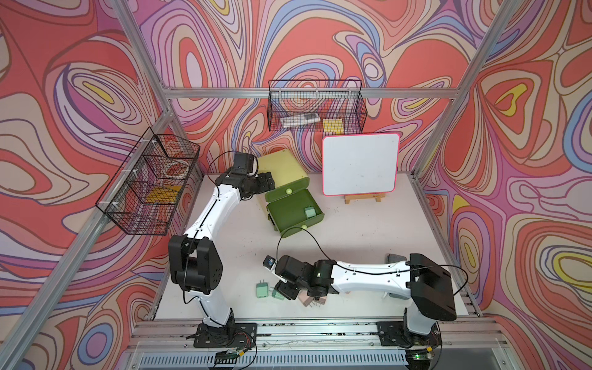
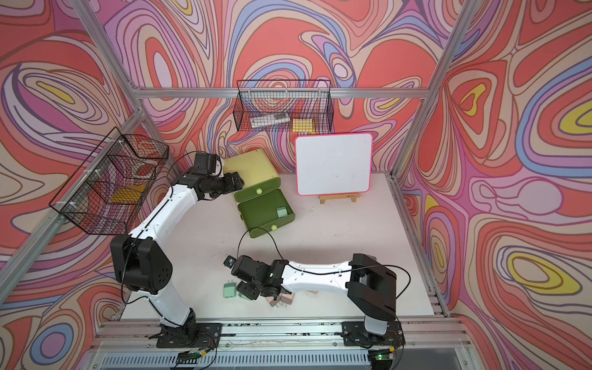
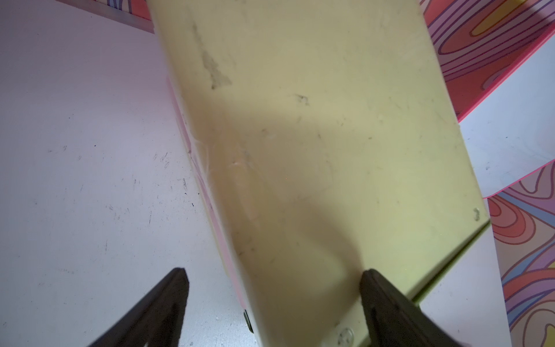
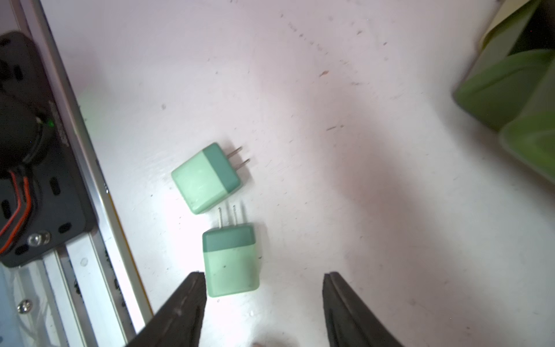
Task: Place the plugs into the drawer by color
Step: Pick up the plug from the center of the board.
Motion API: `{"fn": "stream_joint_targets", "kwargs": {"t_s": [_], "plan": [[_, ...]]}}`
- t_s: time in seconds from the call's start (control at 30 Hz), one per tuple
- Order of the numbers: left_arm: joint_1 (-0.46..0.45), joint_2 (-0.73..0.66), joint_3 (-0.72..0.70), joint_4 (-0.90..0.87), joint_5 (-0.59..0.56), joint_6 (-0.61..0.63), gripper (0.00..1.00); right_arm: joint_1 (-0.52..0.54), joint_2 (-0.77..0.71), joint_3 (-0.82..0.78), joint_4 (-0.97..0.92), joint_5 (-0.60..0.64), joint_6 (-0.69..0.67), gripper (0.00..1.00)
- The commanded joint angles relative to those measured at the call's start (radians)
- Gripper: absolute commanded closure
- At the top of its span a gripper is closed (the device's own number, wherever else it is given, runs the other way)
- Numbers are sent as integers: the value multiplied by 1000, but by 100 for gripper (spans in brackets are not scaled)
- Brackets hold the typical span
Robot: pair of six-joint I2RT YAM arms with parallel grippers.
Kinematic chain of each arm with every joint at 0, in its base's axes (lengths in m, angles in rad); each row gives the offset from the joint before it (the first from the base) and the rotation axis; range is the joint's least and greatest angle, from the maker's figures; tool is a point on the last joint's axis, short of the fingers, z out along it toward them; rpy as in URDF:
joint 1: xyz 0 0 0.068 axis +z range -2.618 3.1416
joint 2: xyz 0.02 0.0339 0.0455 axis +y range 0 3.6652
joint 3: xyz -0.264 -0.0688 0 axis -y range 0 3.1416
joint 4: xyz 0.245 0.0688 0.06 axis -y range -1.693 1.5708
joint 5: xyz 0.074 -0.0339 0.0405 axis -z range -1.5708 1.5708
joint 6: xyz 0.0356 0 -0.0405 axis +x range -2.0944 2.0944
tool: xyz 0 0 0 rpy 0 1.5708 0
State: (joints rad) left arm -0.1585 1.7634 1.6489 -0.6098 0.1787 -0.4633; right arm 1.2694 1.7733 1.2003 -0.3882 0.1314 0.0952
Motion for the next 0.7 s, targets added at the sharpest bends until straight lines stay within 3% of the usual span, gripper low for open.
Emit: {"fn": "stream_joint_targets", "kwargs": {"t_s": [0.0, 0.67], "plan": [[1, 22, -21, -90, -25, 24, 11, 10, 33, -17, 44, -28, 21, 36], [1, 27, -23, -90, -25, 22, 11, 18, 183, 40, 53, -60, 29, 37]]}}
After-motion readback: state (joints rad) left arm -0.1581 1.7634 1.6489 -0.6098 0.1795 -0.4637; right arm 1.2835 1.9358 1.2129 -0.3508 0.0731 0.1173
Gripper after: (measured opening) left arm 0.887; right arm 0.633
